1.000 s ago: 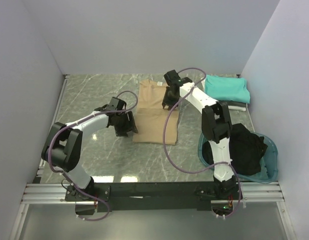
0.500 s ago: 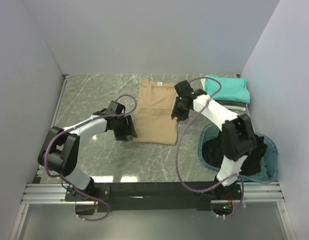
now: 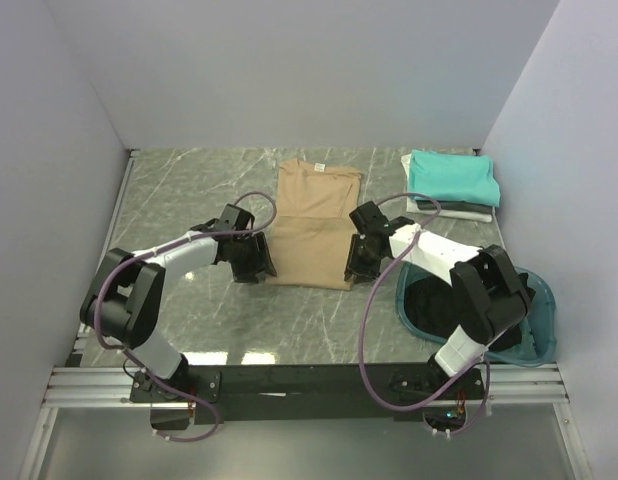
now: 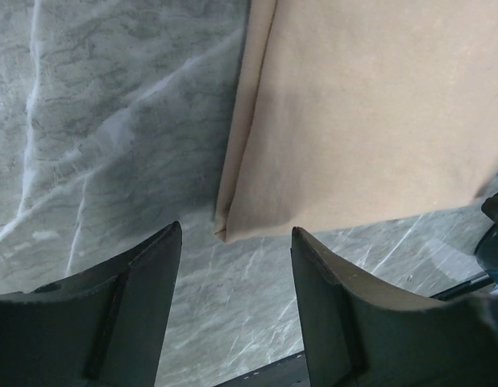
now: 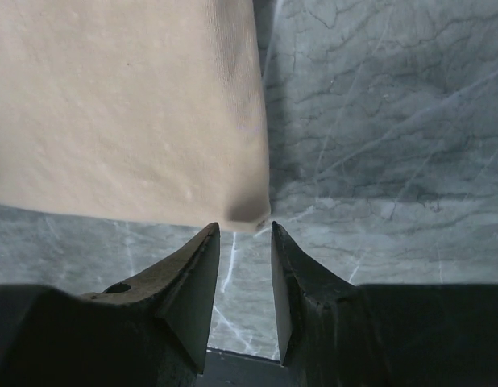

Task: Fold and stack the t-shirts
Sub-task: Fold the tshirt

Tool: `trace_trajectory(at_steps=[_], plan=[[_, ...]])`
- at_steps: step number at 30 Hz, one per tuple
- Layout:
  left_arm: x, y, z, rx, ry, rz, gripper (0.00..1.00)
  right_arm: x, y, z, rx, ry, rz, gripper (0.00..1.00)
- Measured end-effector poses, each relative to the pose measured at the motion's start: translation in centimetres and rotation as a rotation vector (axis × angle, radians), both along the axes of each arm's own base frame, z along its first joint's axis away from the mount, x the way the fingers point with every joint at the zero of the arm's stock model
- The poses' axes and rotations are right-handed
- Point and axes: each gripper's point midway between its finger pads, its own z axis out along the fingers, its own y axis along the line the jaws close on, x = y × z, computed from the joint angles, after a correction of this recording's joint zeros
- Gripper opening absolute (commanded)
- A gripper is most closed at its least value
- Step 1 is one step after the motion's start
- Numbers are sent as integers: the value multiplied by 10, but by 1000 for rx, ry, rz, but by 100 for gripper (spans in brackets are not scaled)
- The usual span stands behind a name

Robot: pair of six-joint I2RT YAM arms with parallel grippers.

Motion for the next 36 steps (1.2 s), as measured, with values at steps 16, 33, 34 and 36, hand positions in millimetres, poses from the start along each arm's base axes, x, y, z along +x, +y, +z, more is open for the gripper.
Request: trace_trajectory(at_steps=[16,33,34,36], plan=[[-3,-1,-9,25,17,-4,62,-2,5,-25,-5,34,10,40],[-3,-3,-12,36,21,0,50,-9,11,-28,4,43,14,13],[-2,-3,-13,38,23,0,48,-9,11,-28,5,43,14,13],[-1,-5,-13,42,22,-1,46,-9,12,-28,5,43,12,13]])
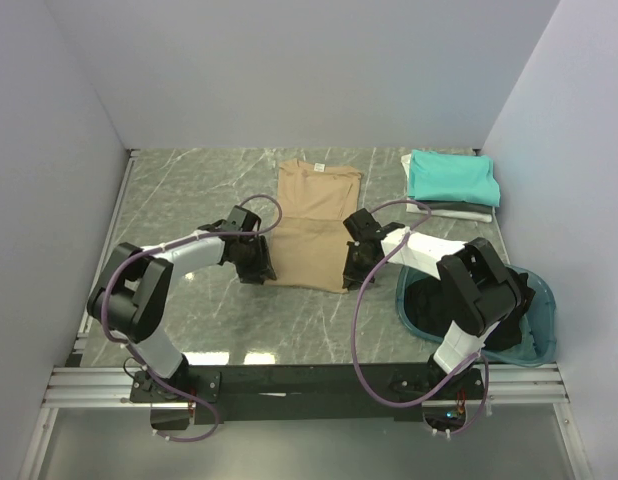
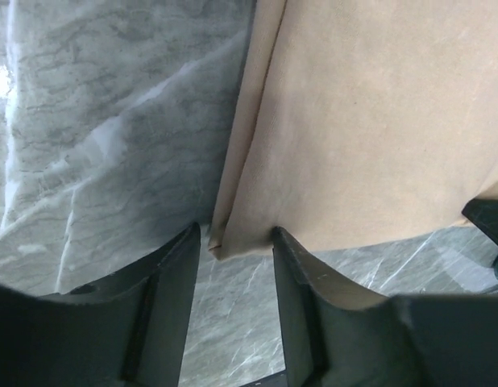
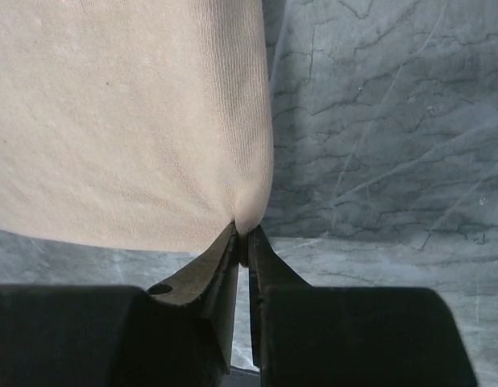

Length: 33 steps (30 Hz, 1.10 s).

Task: Fold and stack the t-shirts
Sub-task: Fold the tshirt

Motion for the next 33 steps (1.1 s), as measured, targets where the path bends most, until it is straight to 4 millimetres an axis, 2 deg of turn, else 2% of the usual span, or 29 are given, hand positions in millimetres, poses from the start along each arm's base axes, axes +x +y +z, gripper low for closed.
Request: trace_trajectory(at_steps=[8,12,18,28,33], plan=[[1,-1,-4,23,-1,10,29,-1,2,0,1,1,-1,12],[1,-1,-5,27,-1,12,22,-1,2,0,2,3,-6,7],[2,-3,-6,21,-9,9,0,-2,2,0,7,5,-8,1],[3,-6,-5,13,-33,-9,0,-3,2,1,6,3,-2,0],[-3,1,-2,39,-51,-21,0,-12,-2,4,0,6,12,0]])
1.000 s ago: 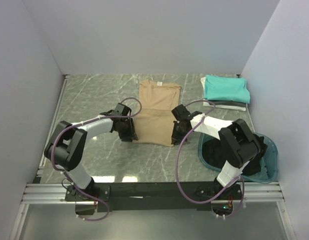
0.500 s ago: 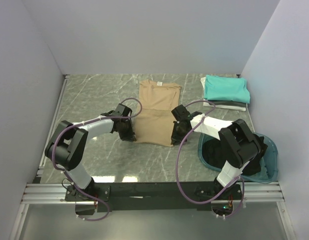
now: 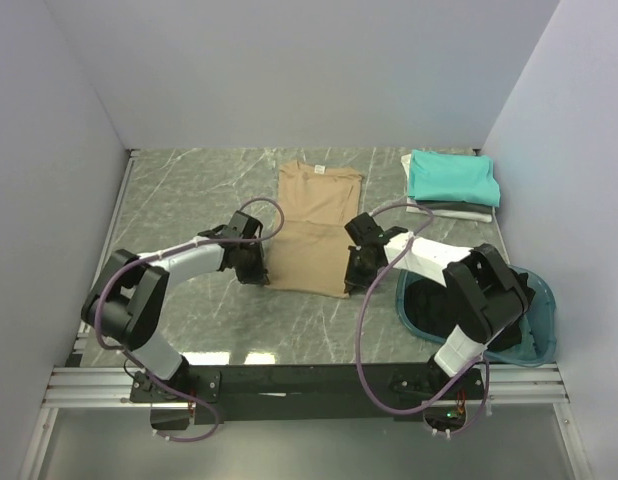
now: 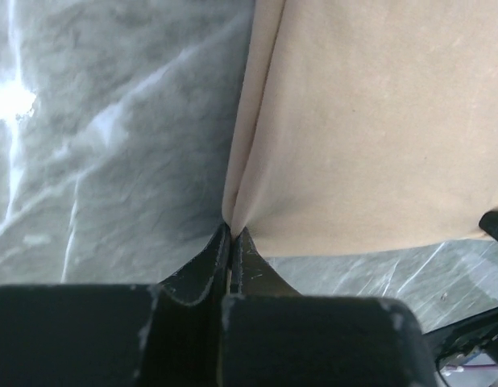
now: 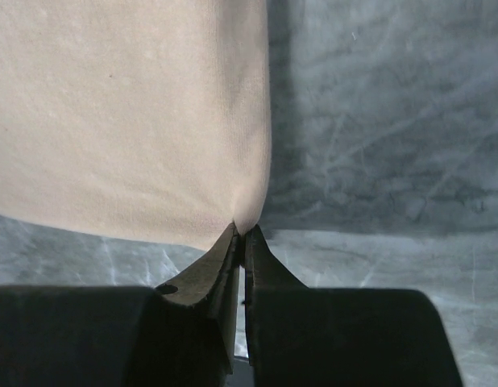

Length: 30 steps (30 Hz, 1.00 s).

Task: Fold and stack the t-shirts
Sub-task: Fold the tshirt

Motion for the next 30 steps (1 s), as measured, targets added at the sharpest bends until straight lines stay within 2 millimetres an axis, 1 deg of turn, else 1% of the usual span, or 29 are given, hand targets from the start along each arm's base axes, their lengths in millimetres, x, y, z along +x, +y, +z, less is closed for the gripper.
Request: trace_trajectory(at_steps=[5,10,13,17,19,22,26,30], plan=[[-11,4,2,4,-11,-18,0,-11,-5,-4,-2,14,4,0],[-20,3,1,-5,3,-41,0,-16,-1,-3,6,26,19,0],[-23,1,6,-9,-5,-56,0,-21,0,-3,-2,33,36,0],[-33,2,19,-11,-12,-82,0,-32,2,2,-11,45,63,0],[-38,2,28,-25,-15,-90,0,-38,3,9,-7,40,78,0],[-46,3,45,-52,-30,-98,0,-45,5,26,9,12,97,0],[-64,7,69,-92,-47,-110,0,-57,5,50,35,-20,112,0],[-85,11,86,-120,-37,-123,0,-75,3,69,54,-33,128,0]])
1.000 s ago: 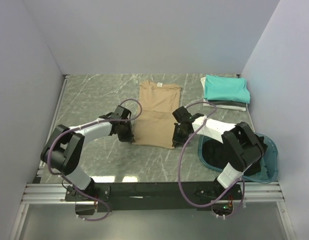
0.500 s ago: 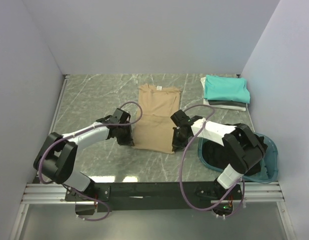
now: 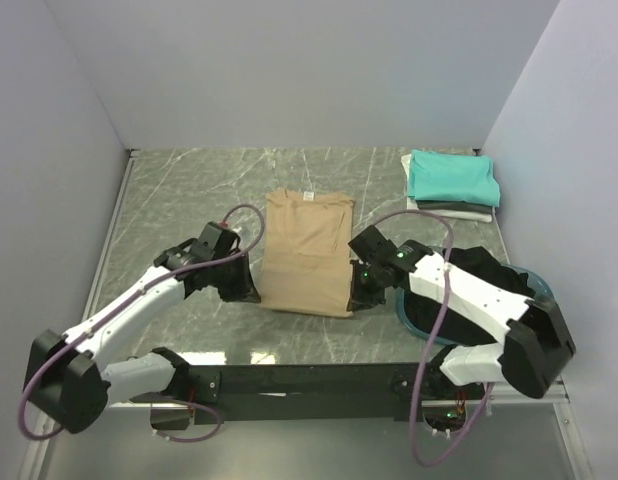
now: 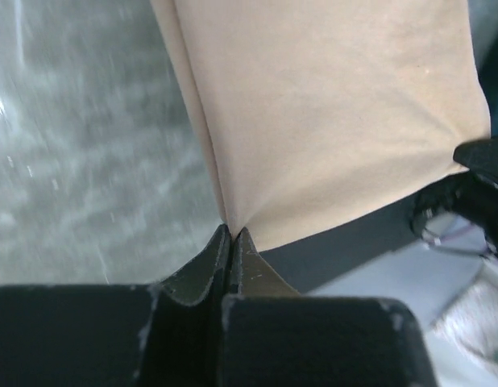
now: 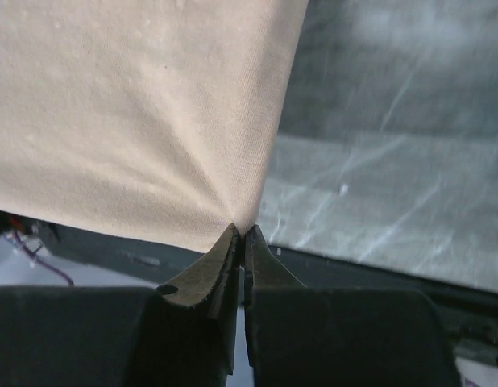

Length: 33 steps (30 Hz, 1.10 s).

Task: Fold and stack the t-shirts
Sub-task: Fold the tshirt

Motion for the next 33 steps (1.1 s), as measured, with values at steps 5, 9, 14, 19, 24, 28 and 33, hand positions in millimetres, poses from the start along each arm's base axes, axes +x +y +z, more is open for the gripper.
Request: trace_trajectory(at_steps=[5,9,14,19,24,28,33], plan=[[-29,1,17,-52,45,-18,0,-28,-1,20,20,4,22,0],[-47,2,31,-82,79,-28,0,-45,-1,32,29,20,25,0],[-45,-1,46,-94,79,-24,0,-40,0,48,43,-5,-29,0],[-28,-4,45,-72,87,-1,0,-18,-3,61,49,-62,-103,0],[-2,-7,45,-74,83,38,0,10,-10,69,51,-102,-182,0],[17,-11,47,-92,62,58,0,40,-14,80,45,-143,-222,0],[39,-13,50,-126,41,85,0,74,-17,89,30,-182,-241,0]])
